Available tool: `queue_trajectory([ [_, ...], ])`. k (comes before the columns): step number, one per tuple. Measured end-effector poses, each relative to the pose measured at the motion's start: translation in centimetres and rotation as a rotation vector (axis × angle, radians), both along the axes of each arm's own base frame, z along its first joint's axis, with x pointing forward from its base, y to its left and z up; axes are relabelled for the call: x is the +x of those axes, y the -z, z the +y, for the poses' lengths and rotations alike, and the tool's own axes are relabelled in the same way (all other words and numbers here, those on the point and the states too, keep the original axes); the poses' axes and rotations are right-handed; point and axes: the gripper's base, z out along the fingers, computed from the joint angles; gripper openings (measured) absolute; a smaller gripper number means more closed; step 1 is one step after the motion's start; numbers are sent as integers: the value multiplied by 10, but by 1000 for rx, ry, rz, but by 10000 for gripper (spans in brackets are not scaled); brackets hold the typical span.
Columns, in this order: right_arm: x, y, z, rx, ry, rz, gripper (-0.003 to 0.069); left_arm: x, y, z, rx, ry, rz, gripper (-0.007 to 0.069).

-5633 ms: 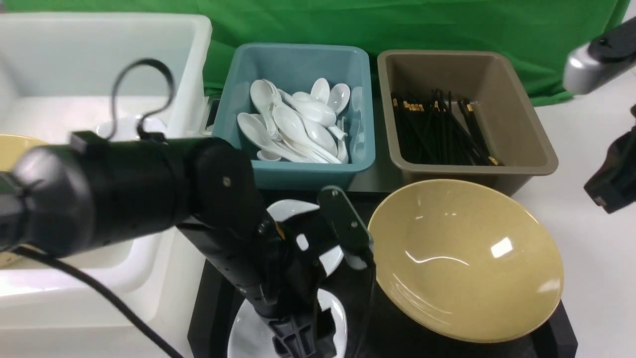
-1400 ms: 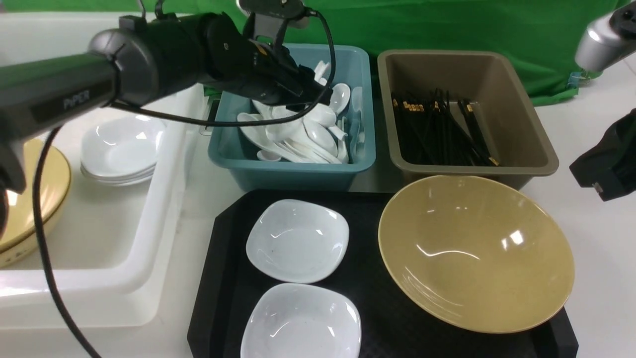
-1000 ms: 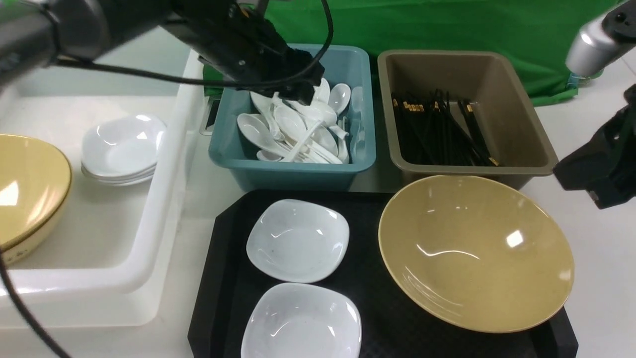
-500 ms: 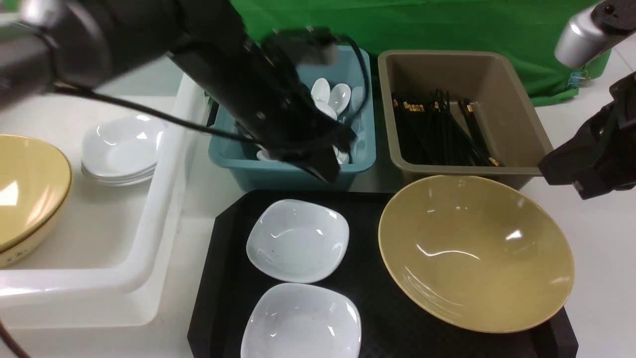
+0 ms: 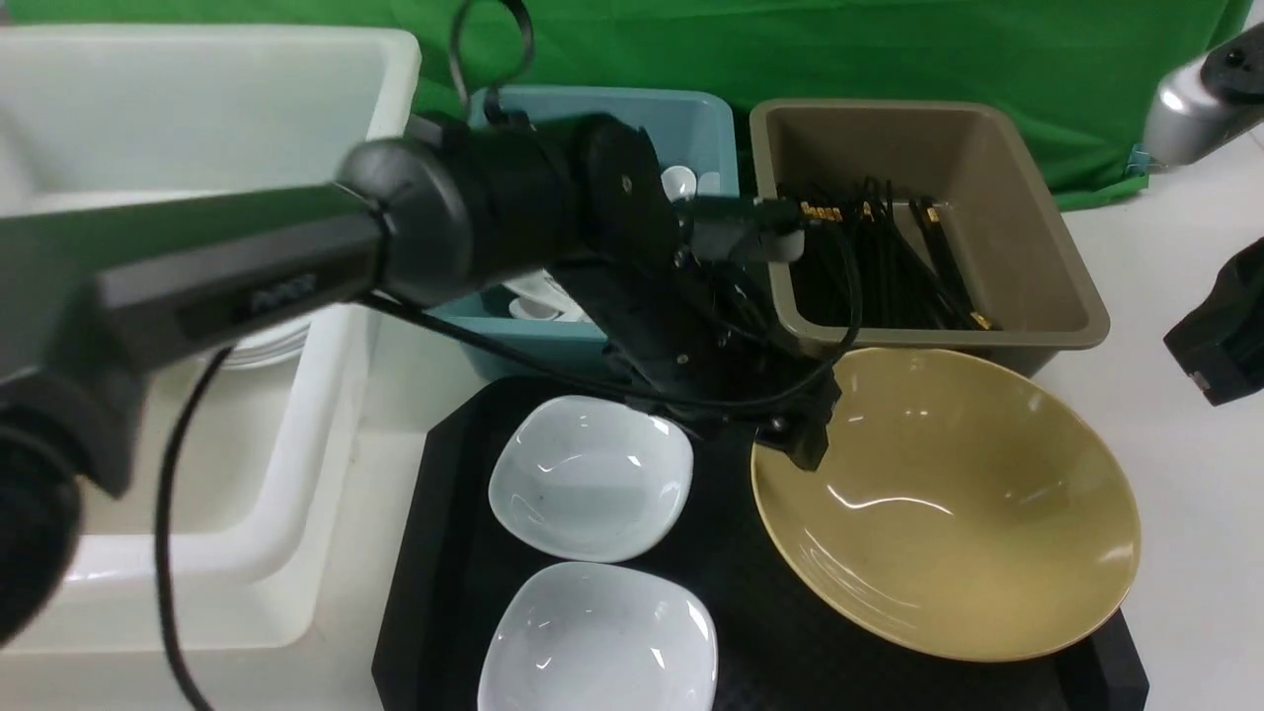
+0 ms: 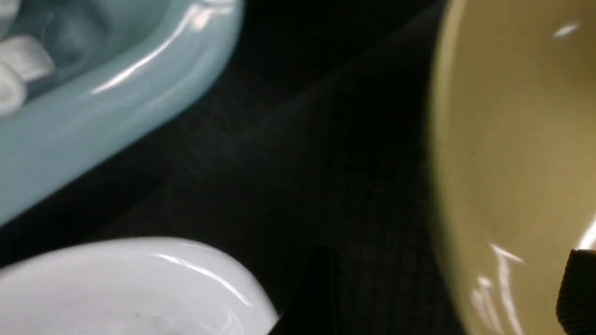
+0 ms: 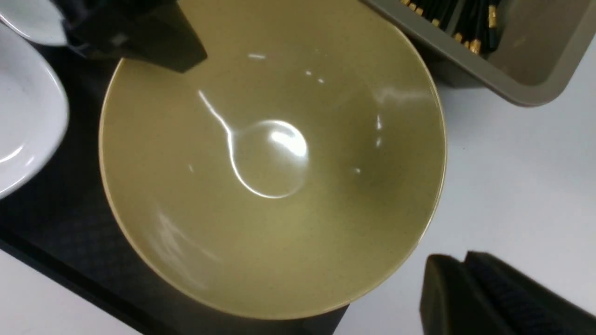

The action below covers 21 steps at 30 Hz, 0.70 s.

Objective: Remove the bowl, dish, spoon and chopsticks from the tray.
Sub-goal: Use the left arm to grab the yellow noodle bowl on the left

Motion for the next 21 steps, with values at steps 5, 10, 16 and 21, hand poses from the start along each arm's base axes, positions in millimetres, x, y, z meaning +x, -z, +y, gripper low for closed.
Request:
queue_trajectory([
  [5,1,0,0,2,0,-7,51,2,17,-4,-11,-23,39,570],
  [10,2,-1,1,6,-1,-21,61,0,22,-8,-35,-28,86,438],
  [16,2,-1,1,8,-3,-28,71,-7,23,-11,-46,-28,154,68],
  [21,2,-2,1,9,-3,-32,74,-15,22,-10,-21,8,227,15],
])
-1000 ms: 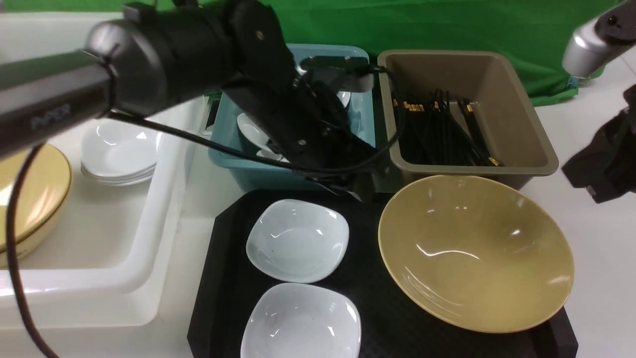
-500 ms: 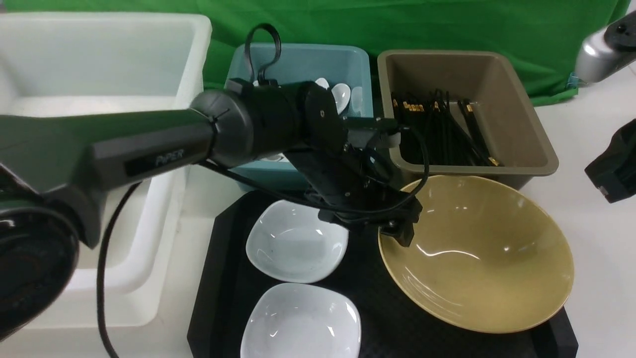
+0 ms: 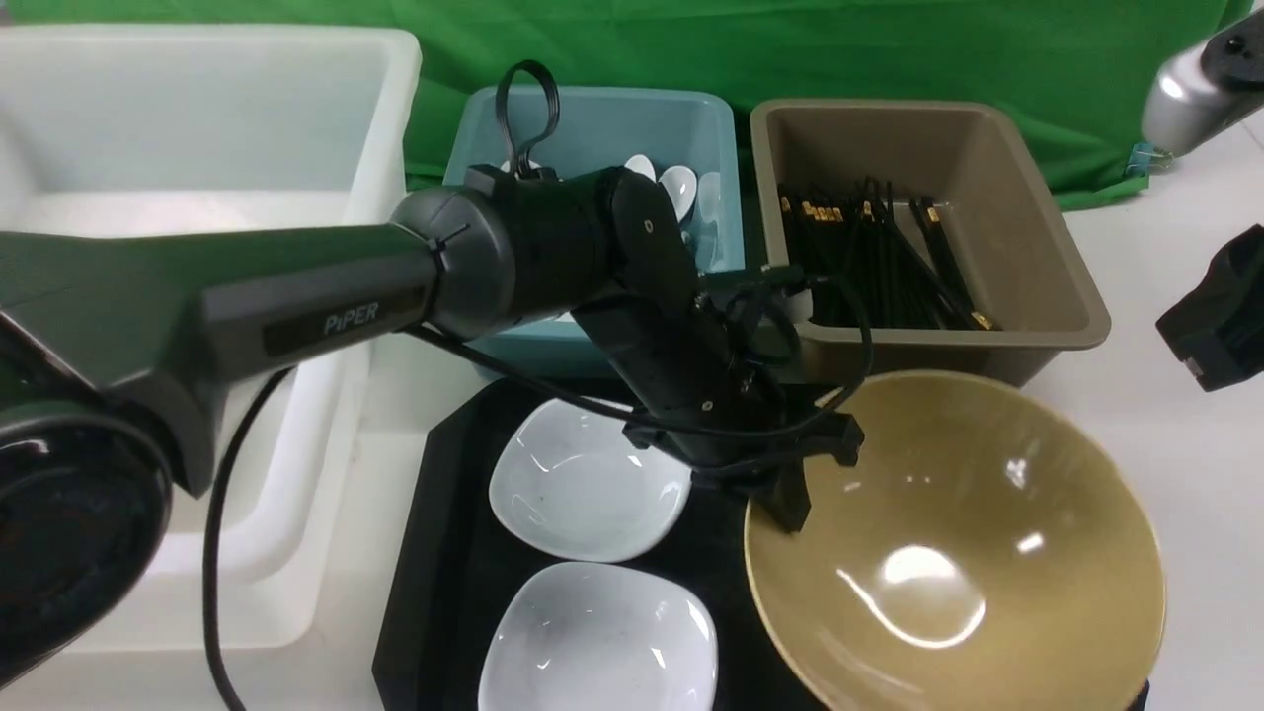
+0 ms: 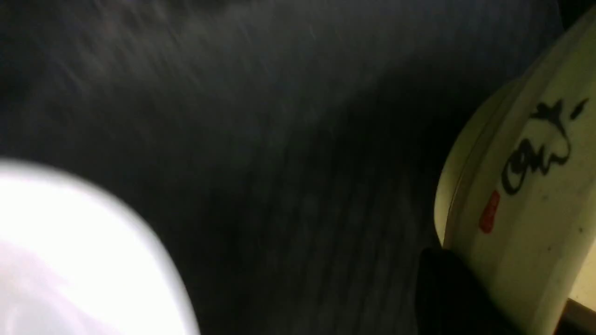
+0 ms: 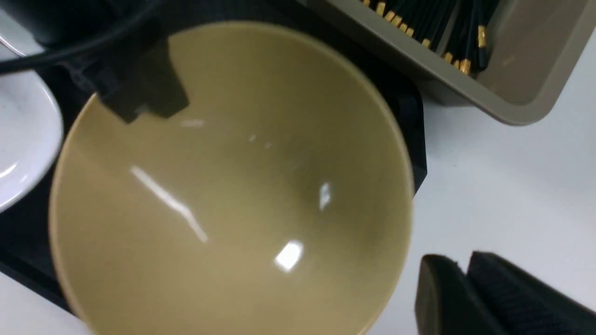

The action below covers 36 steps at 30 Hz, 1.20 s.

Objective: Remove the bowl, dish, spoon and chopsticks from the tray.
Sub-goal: Use the left arm to grab the yellow noodle bowl on the left, then use the left arm to put the noodle bowl into the large storage box on the left

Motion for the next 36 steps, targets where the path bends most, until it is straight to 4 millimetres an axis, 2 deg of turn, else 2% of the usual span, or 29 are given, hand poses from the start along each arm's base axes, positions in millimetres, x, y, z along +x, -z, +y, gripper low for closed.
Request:
queue_trajectory([
  [6,0,0,0,0,0,0,84,-10,-1,4,43,60,83,11],
  [9,0,0,0,-2,0,6,87,-14,-22,9,38,76,31,8],
  [12,-1,1,0,-3,0,9,91,-13,-65,33,34,55,-59,8],
  [13,-1,1,0,-4,0,10,92,-12,-65,34,35,49,-60,8],
  [16,-5,-6,0,22,-1,-10,92,-6,-124,86,1,-48,-132,8],
  [19,-13,-26,5,137,-25,-80,92,0,-171,147,-23,-189,-220,8],
  [20,-15,-33,7,177,-43,-97,92,-2,-185,167,-29,-237,-251,8],
  [21,-15,-34,8,183,-53,-106,92,-1,-185,172,-28,-251,-253,8],
  [23,-19,-50,23,306,-183,-135,87,-11,-218,249,-20,-468,-342,8],
  [24,-19,-52,26,321,-207,-136,84,-12,-220,254,-19,-486,-347,8],
  [25,-18,-55,37,357,-275,-138,69,-21,-226,293,-2,-611,-366,8],
  [27,-14,-58,57,384,-363,-135,35,-33,-224,340,25,-768,-359,8],
  [29,-6,-57,84,389,-447,-125,12,-47,-213,382,52,-915,-325,8],
  [31,-1,-56,109,384,-517,-116,10,-59,-199,414,69,-1042,-276,8],
  [32,1,-57,134,384,-583,-112,8,-70,-184,438,86,-1144,-231,11],
  [34,4,-55,165,380,-655,-106,8,-85,-165,464,129,-1262,-209,12],
  [36,8,-52,180,379,-682,-98,8,-90,-158,476,151,-1311,-215,13],
])
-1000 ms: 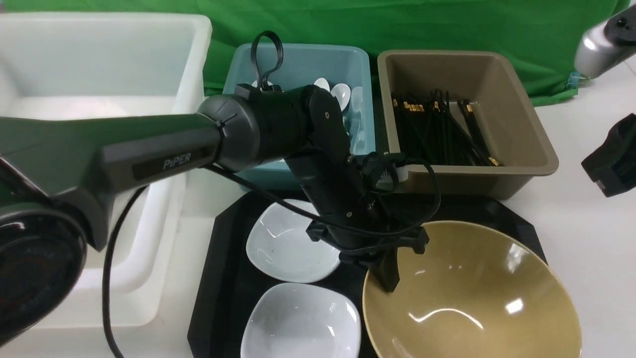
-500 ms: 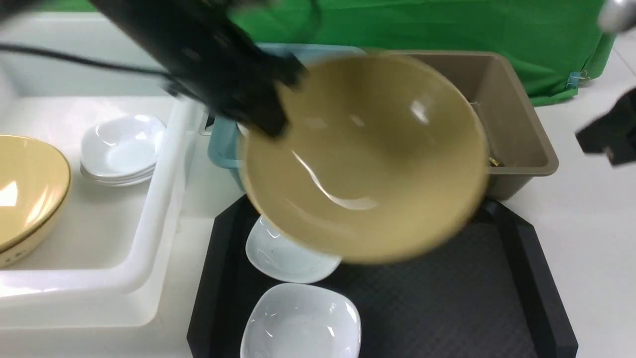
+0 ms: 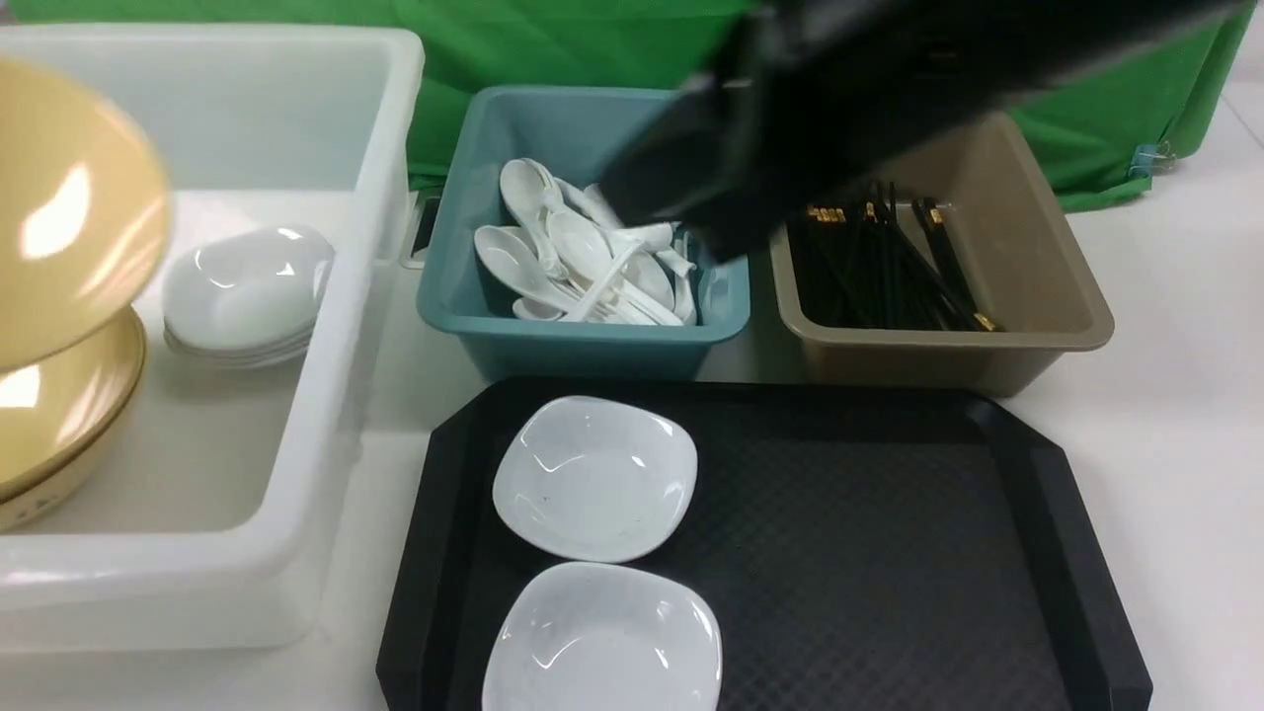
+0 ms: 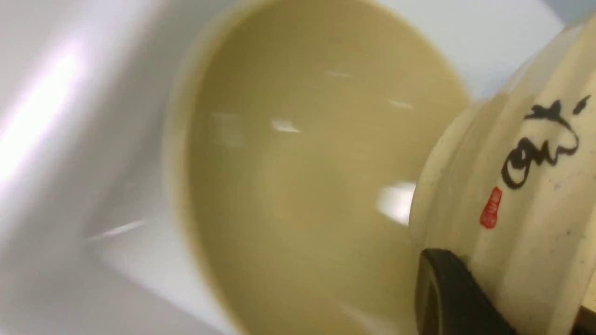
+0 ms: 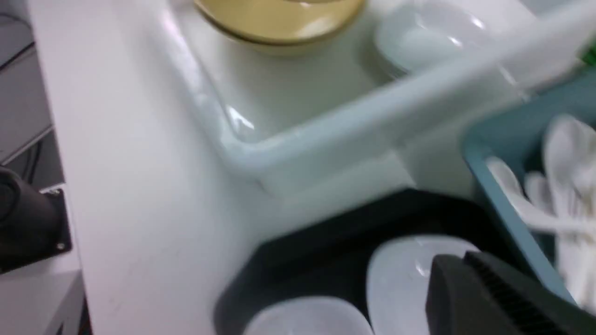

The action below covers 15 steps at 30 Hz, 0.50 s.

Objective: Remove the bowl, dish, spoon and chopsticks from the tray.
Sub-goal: Use the left arm to put the noodle bowl into the large storage box on the left

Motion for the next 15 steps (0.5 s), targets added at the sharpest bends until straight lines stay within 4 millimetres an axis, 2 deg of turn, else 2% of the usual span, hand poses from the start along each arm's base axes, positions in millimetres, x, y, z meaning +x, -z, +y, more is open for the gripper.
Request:
queue_trajectory([
  [1,2,-1,20,7,-40,-10,7,-4,11,11,20,-46,9,13],
  [2,2,-1,22,7,-43,-11,7,-4,13,12,27,-52,6,13],
  [4,3,-2,40,6,-85,-14,7,-1,26,20,44,-76,9,13],
  [8,2,-4,50,-3,-120,-13,7,8,40,27,24,-86,14,34],
  [11,2,-7,48,-21,-118,-37,7,13,48,27,23,-51,35,129],
  [12,2,-6,48,-25,-117,-39,7,13,48,27,24,-50,35,138],
  [13,4,-6,44,-68,-101,-78,7,12,46,27,43,-44,42,234],
  [15,8,-7,36,-139,-53,-116,7,9,35,27,83,-44,59,369],
])
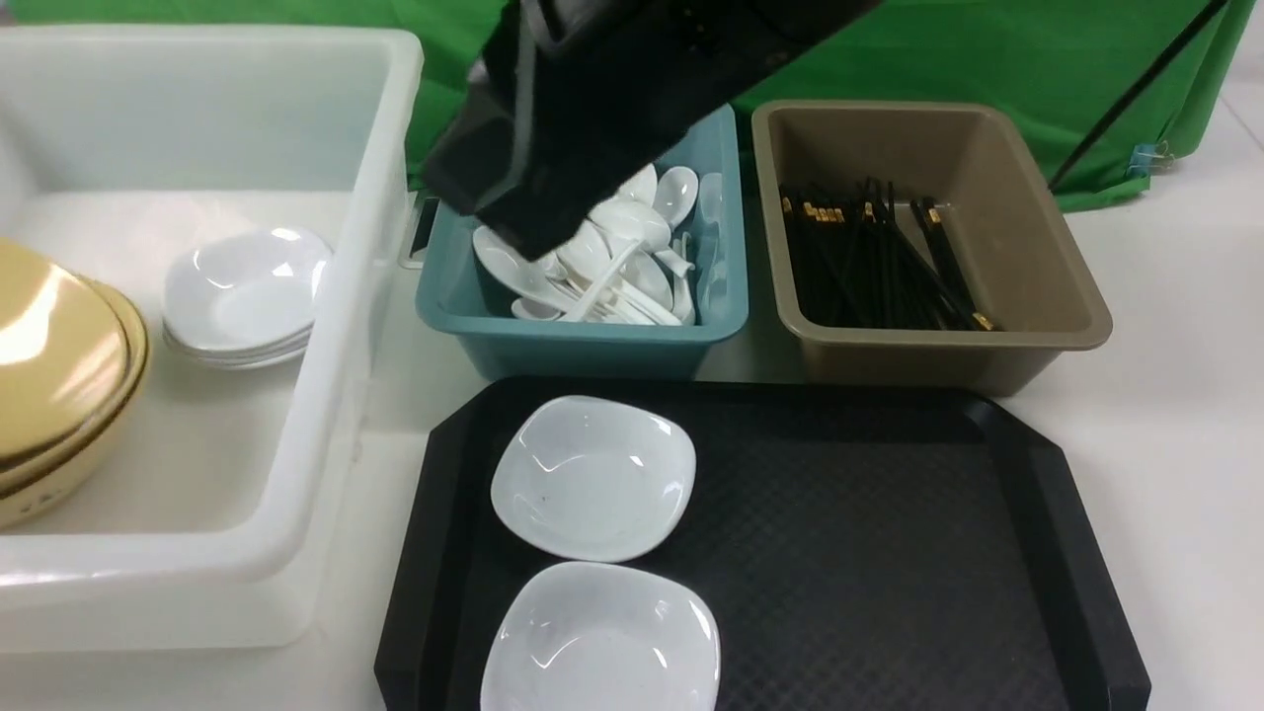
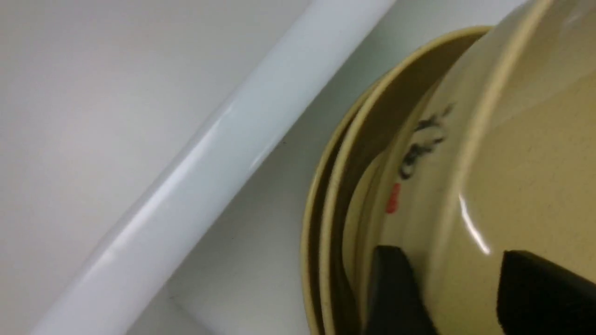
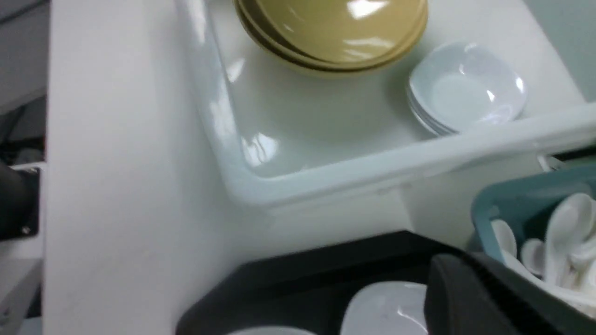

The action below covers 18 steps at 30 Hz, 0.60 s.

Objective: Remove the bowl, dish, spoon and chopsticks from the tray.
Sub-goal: Use the left arm to put the noodle bowl into the large storage box on the left, then use the left arm to grab the plate

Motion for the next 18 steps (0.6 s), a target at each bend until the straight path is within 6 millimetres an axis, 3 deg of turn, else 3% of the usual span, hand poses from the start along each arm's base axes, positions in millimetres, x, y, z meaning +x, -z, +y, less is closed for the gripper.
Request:
queue_trajectory([
  [3,1,-2,-12,-71,66,-19,9,-5,-23,-1,50,-15,-6,475],
  [5,3,-8,-29,-125,145,-41,10,-11,-52,-6,88,-16,-45,555],
  [7,6,-12,-39,-135,200,-53,11,-14,-68,-12,94,-13,-77,577],
  [8,10,-19,-58,-144,284,-73,11,-17,-93,-29,99,37,-135,580],
  [9,11,-21,-63,-143,307,-75,13,-16,-98,-35,103,62,-149,575],
  [11,20,-25,-97,-145,429,-70,14,-6,-119,-86,90,277,-226,472],
  [12,19,-26,-101,-143,439,-73,15,-5,-120,-91,87,298,-228,460],
  [13,23,-24,-120,-154,505,-60,14,5,-123,-132,64,472,-236,341],
  [16,29,-10,-152,-196,606,-6,14,17,-118,-217,41,824,-202,95],
  [18,28,-3,-163,-215,634,17,15,19,-107,-262,34,996,-162,36],
])
